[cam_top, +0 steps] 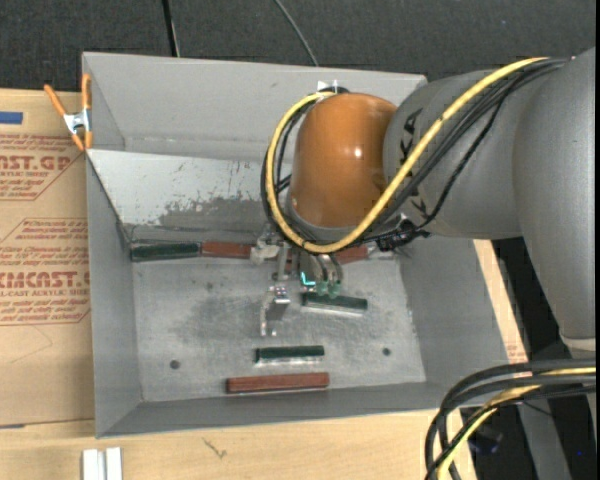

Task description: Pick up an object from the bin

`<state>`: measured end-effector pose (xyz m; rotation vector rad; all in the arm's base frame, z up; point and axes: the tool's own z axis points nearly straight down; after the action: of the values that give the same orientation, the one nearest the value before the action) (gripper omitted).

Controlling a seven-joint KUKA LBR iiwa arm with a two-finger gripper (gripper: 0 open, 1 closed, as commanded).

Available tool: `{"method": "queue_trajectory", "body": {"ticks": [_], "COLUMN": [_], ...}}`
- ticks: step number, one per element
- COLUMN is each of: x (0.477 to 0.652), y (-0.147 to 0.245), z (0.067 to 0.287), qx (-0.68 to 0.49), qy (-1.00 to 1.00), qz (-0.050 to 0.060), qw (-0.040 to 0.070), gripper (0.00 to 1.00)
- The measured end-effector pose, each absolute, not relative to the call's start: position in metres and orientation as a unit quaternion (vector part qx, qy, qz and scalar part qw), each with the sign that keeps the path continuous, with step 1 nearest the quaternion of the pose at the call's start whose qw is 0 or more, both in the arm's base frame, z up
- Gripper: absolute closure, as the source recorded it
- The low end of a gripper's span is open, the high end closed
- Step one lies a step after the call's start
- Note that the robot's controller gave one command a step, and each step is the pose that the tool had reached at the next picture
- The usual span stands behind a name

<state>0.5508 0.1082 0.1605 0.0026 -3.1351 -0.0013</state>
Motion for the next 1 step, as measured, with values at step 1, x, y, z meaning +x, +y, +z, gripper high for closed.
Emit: {"method": "queue_trajectory", "body": {"ticks": [1], "x": [0.5528], "y": [0.1078], "z": [0.1642], "qx": [0.000], "qy": [-1.000], "qz": [-0.001], "qw": [0.000], "gripper": [0.00]}}
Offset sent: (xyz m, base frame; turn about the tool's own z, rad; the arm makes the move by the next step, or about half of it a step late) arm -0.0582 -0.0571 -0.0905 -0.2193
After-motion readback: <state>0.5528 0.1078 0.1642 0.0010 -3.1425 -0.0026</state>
